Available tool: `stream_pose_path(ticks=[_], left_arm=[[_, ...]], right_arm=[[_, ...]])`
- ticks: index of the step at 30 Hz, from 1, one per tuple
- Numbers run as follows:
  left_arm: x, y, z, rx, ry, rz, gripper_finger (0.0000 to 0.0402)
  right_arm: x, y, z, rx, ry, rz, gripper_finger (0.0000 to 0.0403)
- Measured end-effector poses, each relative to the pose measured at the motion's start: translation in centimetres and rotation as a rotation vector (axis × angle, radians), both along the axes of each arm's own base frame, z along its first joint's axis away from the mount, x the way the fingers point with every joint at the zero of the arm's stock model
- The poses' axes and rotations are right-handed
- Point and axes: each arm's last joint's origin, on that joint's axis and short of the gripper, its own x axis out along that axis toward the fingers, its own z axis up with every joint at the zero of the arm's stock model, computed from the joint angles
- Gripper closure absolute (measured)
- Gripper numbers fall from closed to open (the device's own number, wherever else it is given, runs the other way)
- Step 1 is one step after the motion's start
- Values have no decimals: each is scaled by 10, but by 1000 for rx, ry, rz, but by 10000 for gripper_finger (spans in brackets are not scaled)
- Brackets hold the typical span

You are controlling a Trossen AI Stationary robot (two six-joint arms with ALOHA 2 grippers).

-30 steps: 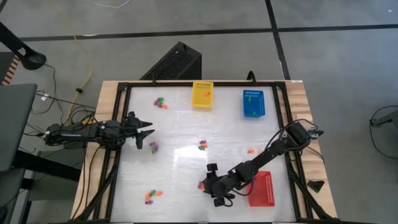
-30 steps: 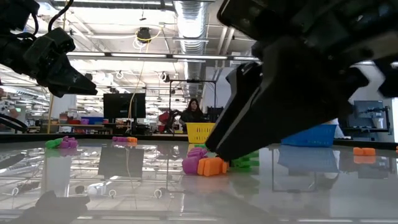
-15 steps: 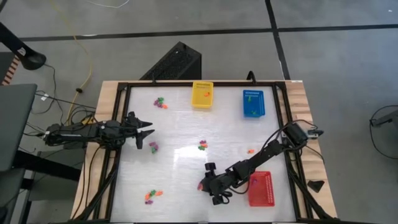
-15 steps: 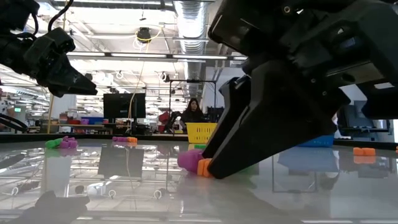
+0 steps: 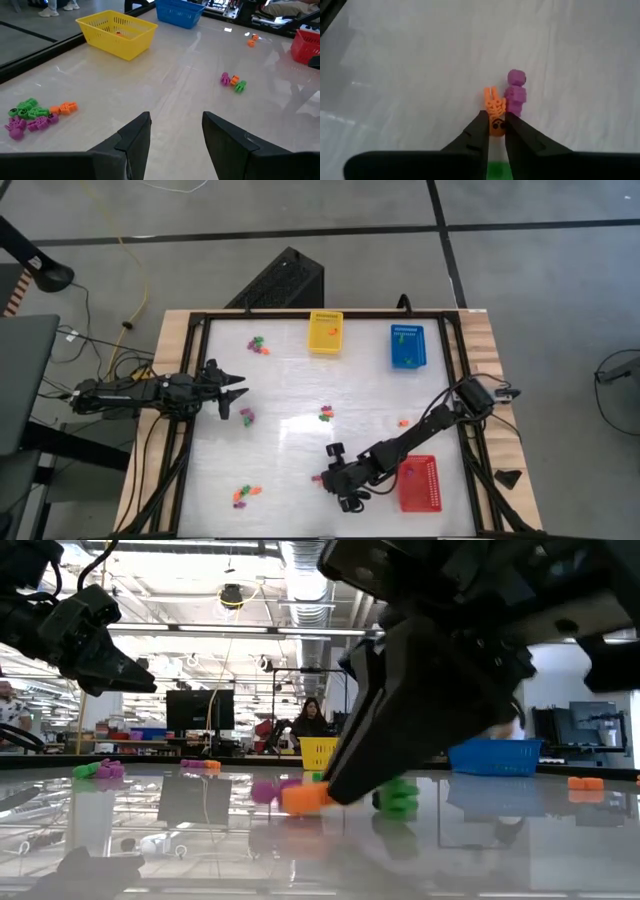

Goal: Sort Halloween decoration
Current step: Put the orange skeleton toy into the yellow bin

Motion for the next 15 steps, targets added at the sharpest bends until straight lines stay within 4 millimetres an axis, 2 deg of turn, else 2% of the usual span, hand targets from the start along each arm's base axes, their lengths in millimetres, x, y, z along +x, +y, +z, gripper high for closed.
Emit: stream_pose_path(ticks=[11,15], left_arm=[[0,0,0,0,0,-1,233],[0,0,0,0,0,-1,233]], right_arm=[[12,6,37,-39,54,-7,324],[20,-5,49,-113,48,-64,324]])
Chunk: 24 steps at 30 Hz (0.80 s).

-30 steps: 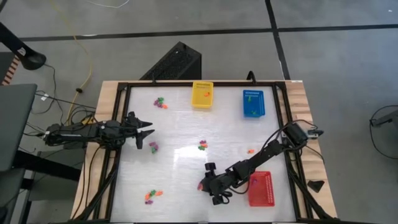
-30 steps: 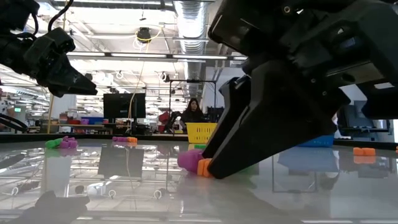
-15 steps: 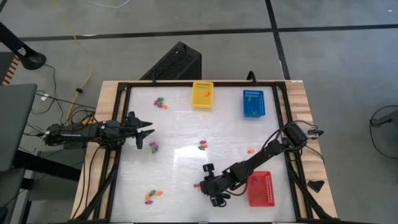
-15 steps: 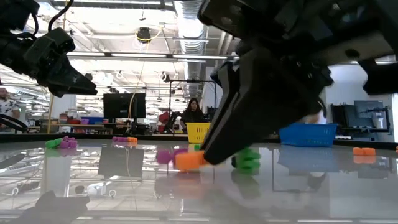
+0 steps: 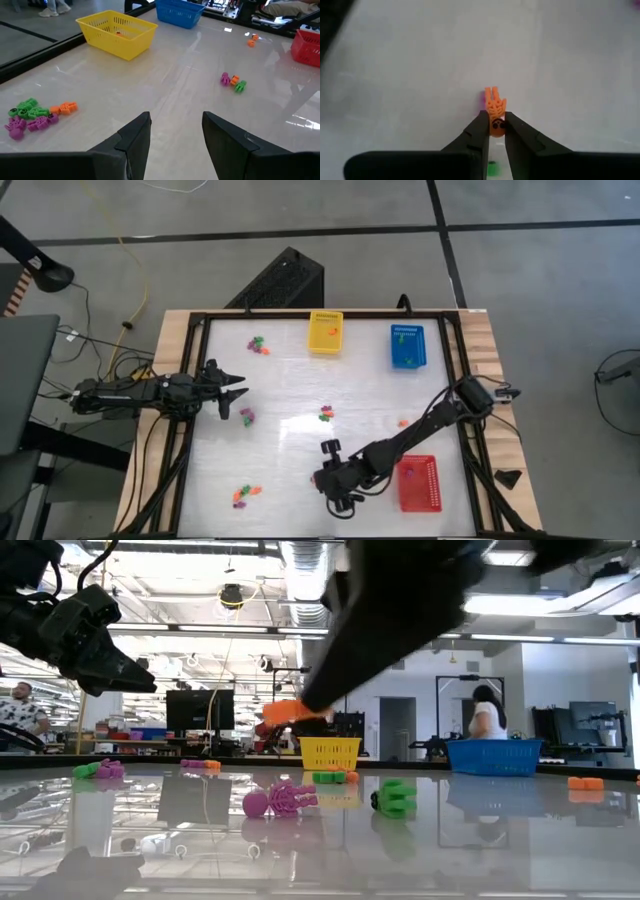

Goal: Sort Halloween decoration
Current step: Put the orange skeleton toy into the yellow bin

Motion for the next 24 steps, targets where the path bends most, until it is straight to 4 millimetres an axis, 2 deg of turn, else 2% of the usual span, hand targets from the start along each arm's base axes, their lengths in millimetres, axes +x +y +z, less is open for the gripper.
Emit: stream_pose_path(ticks=[5,9,12,16,21,24], left_arm=[[0,0,0,0,0,0,233],[0,0,0,0,0,0,233],[0,0,0,0,0,0,233],[0,0,0,0,0,0,233],[0,0,0,0,0,0,233],[0,0,0,0,0,0,233]], right_arm=[[16,-30,16,-122,32,31,324],[32,-70,31,-198,58,26,324],[45,-112,43,-238,58,-18,324],[55,-180,55,-264,77,-128,324],[49,-271,66,-227,102,-338,324],[40,-317,68,-155,97,-442,324]])
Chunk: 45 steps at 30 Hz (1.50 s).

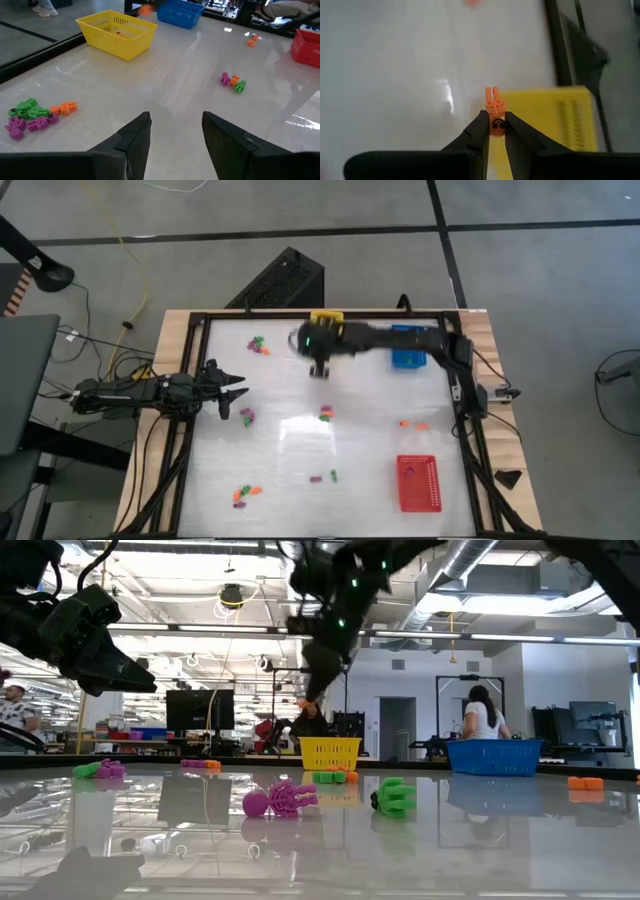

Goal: Sort Halloween decoration
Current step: Put the orange skeleton toy into the yellow bin, then put the violet skeleton toy into the red bin

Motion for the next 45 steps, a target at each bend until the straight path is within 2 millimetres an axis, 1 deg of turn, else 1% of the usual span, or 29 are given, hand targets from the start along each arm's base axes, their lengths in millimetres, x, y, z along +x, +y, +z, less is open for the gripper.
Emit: stream_pose_path(ticks=[2,6,8,10,14,22,25,29,31,33,36,38,41,45], left_arm=[[0,0,0,0,0,0,233],[0,0,0,0,0,0,233],[0,0,0,0,0,0,233],[0,0,0,0,0,-1,233],[0,0,0,0,0,-1,233],[0,0,0,0,0,-1,233],[0,0,0,0,0,-1,233],[0,0,0,0,0,-1,233],[0,0,0,0,0,-1,233],[0,0,0,0,0,0,233],[0,0,0,0,0,-1,233],[0,0,0,0,0,-1,233],[0,0,0,0,0,0,233],[0,0,0,0,0,0,233]], right_arm=[[-7,-24,0,52,-29,-84,324],[-21,-61,-2,126,-87,-267,322],[-26,-73,-5,156,-101,-285,316],[-29,-81,-7,174,-110,-300,305],[-31,-85,-7,194,-140,-335,267],[-27,-82,-6,188,-158,-322,186],[-25,-78,-6,189,-156,-312,170],[-21,-71,-5,187,-167,-293,167],[-17,-66,-4,185,-186,-283,169],[-10,-58,-1,200,-241,-290,172],[5,-38,3,259,-352,-276,176],[17,-16,4,299,-428,-205,176],[34,25,1,312,-529,-83,177],[46,81,-7,325,-664,60,177]])
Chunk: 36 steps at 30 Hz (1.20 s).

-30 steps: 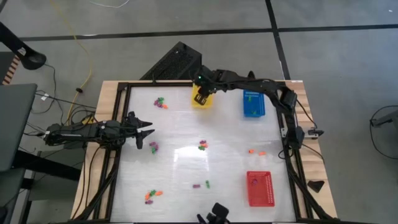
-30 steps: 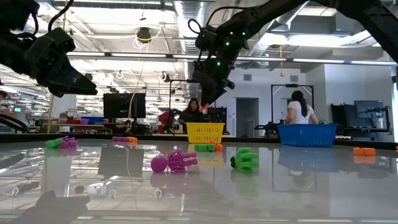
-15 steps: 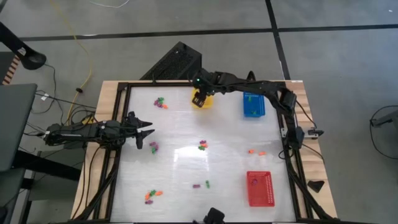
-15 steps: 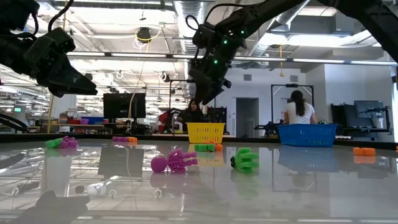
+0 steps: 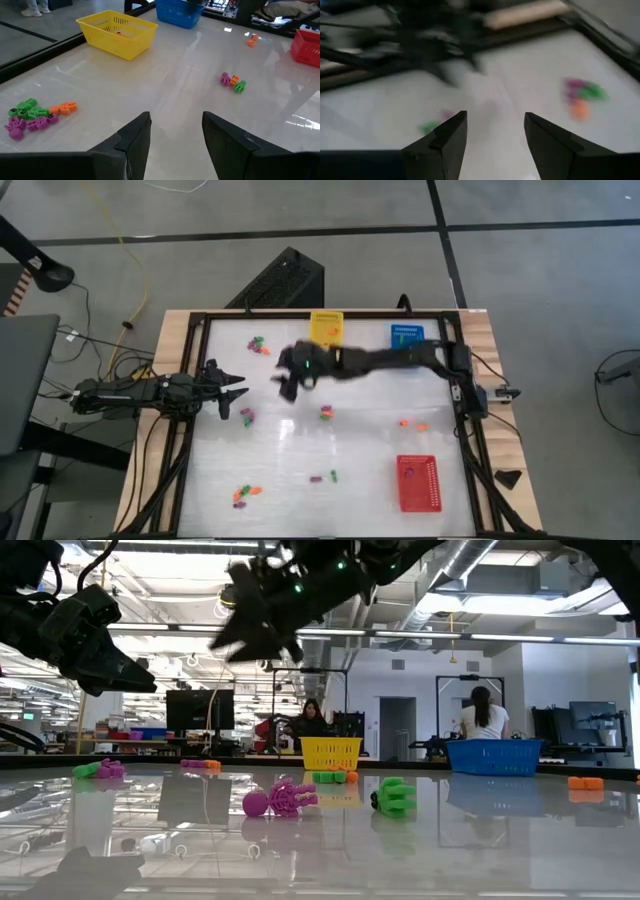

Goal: Sort Halloween decoration
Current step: Put the violet skeleton toy into the red bin

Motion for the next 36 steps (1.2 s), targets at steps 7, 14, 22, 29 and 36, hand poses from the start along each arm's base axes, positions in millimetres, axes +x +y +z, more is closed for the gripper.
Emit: stream_pose_path(ticks=[7,14,22,29,36], left_arm=[[0,0,0,0,0,0,233],[0,0,0,0,-1,0,233],[0,0,0,0,-2,1,233],[0,0,0,0,-1,1,233],[0,0,0,0,-1,1,233]], right_arm=[[-6,66,-22,-81,-186,-70,177],[-5,91,-42,-70,-330,-65,177],[50,104,-95,-226,-299,7,177],[78,101,-118,-240,-159,50,177],[93,101,-138,-238,-135,66,177]])
